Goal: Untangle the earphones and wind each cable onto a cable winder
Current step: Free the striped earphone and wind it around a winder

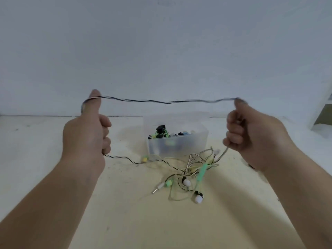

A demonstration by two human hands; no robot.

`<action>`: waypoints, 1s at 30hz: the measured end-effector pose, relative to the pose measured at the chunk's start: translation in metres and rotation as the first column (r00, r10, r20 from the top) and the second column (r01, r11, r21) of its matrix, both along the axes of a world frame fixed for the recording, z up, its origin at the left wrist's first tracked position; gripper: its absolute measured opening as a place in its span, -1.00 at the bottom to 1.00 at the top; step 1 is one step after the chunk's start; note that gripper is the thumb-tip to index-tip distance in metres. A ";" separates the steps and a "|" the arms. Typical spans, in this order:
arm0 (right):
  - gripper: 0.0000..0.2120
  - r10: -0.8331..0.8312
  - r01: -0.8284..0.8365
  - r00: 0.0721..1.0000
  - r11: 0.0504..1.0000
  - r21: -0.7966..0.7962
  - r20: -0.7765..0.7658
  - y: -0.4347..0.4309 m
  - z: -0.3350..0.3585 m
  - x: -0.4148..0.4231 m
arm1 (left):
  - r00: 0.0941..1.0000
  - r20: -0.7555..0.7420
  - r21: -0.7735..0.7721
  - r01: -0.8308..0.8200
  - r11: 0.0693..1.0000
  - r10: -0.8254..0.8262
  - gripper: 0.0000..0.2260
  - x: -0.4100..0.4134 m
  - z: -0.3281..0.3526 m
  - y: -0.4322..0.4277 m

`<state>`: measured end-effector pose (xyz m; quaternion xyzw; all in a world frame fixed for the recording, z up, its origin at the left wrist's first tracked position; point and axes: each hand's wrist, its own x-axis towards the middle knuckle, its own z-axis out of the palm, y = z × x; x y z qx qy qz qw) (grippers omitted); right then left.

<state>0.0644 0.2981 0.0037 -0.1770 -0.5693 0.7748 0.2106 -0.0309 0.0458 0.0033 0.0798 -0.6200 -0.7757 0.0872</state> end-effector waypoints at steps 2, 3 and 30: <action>-0.48 -0.009 0.011 0.997 1.000 -0.020 0.077 0.007 0.003 0.002 | 1.000 0.025 0.019 -0.010 1.000 0.009 -0.47 -0.005 0.001 -0.005; -0.44 -0.001 0.001 0.994 1.000 -0.001 0.108 0.011 0.002 0.001 | 1.000 0.004 -0.008 -0.029 1.000 0.029 -0.49 -0.008 0.000 -0.007; -0.84 0.463 -0.543 0.781 0.835 -0.090 -0.419 0.012 0.008 0.011 | 0.761 -0.077 -0.952 0.137 0.275 -0.645 -0.92 0.029 -0.037 0.035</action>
